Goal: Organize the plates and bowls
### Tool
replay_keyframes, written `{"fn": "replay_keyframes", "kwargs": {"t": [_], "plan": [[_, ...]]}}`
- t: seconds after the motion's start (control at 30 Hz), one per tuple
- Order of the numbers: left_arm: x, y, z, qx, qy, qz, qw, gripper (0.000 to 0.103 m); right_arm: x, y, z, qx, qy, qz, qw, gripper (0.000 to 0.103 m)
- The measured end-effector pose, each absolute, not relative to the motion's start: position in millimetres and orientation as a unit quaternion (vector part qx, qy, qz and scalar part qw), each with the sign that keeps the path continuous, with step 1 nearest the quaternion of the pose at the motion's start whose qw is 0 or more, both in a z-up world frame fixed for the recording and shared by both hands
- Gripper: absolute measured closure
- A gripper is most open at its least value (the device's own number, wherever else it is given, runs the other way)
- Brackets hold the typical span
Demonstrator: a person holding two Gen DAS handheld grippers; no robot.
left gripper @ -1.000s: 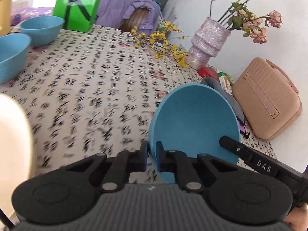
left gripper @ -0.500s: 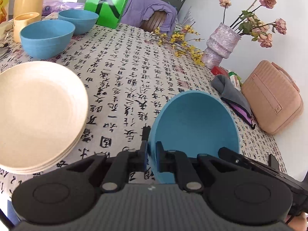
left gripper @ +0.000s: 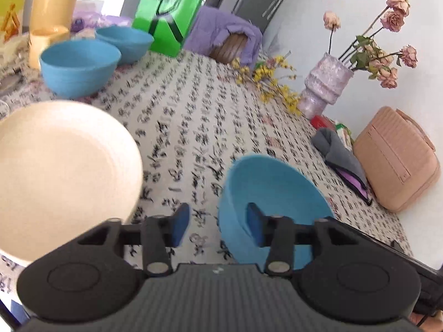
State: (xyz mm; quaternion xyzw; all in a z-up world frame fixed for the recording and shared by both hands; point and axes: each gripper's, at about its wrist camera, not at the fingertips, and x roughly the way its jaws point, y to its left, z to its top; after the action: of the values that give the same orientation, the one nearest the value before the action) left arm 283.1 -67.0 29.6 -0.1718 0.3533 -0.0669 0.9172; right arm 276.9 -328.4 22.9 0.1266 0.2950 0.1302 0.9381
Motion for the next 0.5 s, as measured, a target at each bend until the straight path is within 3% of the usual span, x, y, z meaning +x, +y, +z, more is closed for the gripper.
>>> {"fn": "replay_keyframes", "kwargs": {"t": [0.03, 0.33, 0.37, 0.43, 0.5], "plan": [[283, -68, 31, -0.165, 0.347, -0.068, 0.921, 0.052, 277, -328, 24, 0.122, 0.288, 0.128, 0.941, 0.036], [279, -63, 36, -0.162, 0.334, -0.07, 0.926, 0.031, 278, -328, 31, 0.113, 0.274, 0.127, 0.947, 0.035], [277, -62, 38, -0.159, 0.331, -0.072, 0.927, 0.028, 276, -327, 32, 0.11, 0.27, 0.126, 0.948, 0.029], [270, -59, 42, -0.137, 0.321, -0.08, 0.934, 0.01, 270, -324, 36, 0.1, 0.257, 0.123, 0.953, 0.018], [259, -56, 43, -0.099, 0.306, -0.08, 0.944, 0.005, 261, -319, 41, 0.082, 0.236, 0.125, 0.96, 0.013]]}}
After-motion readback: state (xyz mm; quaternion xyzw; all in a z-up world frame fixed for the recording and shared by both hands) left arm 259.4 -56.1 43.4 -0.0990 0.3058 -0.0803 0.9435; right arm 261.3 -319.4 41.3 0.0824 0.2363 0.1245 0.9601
